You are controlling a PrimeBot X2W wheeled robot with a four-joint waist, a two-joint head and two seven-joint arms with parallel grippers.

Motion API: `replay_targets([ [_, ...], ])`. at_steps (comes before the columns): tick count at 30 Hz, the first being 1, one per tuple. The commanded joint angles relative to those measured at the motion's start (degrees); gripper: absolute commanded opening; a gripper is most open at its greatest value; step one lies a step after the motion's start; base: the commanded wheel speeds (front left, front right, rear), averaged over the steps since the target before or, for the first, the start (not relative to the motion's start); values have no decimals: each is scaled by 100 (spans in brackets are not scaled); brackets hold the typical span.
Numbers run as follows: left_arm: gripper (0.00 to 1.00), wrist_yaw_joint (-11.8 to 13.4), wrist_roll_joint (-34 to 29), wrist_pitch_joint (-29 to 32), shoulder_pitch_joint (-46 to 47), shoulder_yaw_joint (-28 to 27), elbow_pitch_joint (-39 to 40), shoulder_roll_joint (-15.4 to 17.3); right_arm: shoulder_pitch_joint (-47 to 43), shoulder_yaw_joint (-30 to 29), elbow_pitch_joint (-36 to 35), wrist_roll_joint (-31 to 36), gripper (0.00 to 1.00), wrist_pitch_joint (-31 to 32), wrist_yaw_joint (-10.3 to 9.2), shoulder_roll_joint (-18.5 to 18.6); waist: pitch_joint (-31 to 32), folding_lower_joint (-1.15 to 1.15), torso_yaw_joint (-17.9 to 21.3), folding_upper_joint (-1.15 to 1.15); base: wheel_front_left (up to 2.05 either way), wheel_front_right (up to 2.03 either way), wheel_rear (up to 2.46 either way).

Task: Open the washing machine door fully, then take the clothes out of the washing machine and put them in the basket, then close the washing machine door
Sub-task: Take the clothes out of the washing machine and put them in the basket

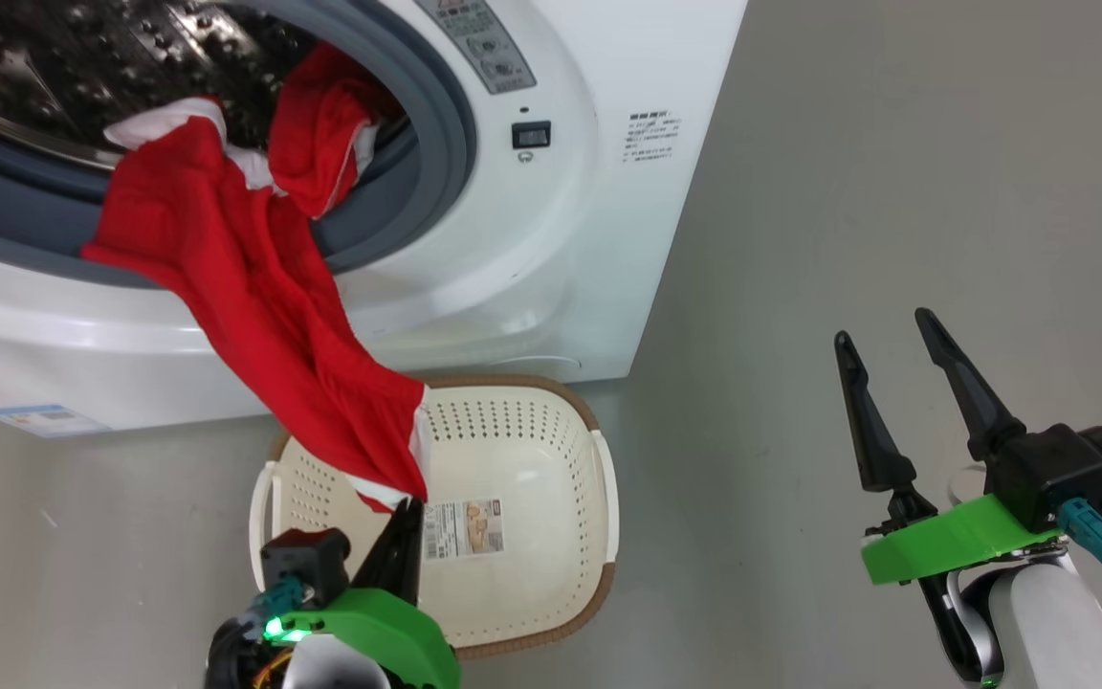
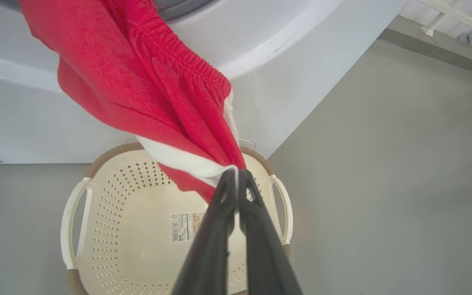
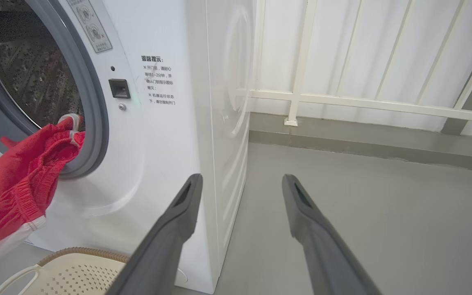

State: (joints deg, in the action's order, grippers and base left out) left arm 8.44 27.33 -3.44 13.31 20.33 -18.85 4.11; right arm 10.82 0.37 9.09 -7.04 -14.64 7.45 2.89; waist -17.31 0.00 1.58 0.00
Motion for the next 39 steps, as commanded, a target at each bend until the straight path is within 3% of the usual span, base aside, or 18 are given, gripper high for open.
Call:
replay_targets([
  [1, 0, -49, 64, -85, 175, -100, -76, -1, 146, 124, -167, -6, 100, -36, 3, -2, -104, 0, 16, 0, 0, 0, 0],
  [13, 0, -190, 362, -543, 1185, 288, -2193, -117, 408, 187, -209, 0, 100, -36, 3, -2, -697, 0, 106, 0, 0, 0, 0],
  [21, 0, -213, 1120, -577, 1745, 804, -3393, -122, 596, 231, -198, 9, 100, -36, 3, -2, -1070, 0, 241, 0, 0, 0, 0],
  [31, 0, -277, 1726, -772, 2164, 1370, -4172, -123, 740, 277, -218, -10, 100, -36, 3, -2, -1345, 0, 352, 0, 0, 0, 0],
  [32, 9, -282, 1773, -803, 2201, 1405, -4232, -123, 750, 277, -217, -11, 100, -36, 3, -2, -1364, 0, 359, 0, 0, 0, 0],
  [33, 26, -281, 1817, -835, 2238, 1438, -4287, -123, 761, 278, -218, -13, 100, -36, 3, -2, -1381, 0, 367, 0, 0, 0, 0],
  [34, 36, -271, 1849, -868, 2275, 1476, -4337, -123, 771, 279, -218, -14, 100, -36, 3, -2, -1396, 0, 374, 0, 0, 0, 0],
  [37, 50, -273, 1940, -965, 2376, 1572, -4444, -123, 787, 279, -218, -24, 100, -36, 3, -2, -1431, 0, 393, 0, 0, 0, 0],
  [38, 96, -273, 1971, -997, 2411, 1589, -4468, -123, 792, 276, -215, -29, 100, -36, 3, -2, -1439, 0, 396, 0, 0, 0, 0],
  [39, 100, -273, 2003, -1021, 2444, 1607, -4493, -123, 797, 272, -210, -33, 100, -36, 3, -2, -1446, 0, 397, 0, 0, 0, 0],
])
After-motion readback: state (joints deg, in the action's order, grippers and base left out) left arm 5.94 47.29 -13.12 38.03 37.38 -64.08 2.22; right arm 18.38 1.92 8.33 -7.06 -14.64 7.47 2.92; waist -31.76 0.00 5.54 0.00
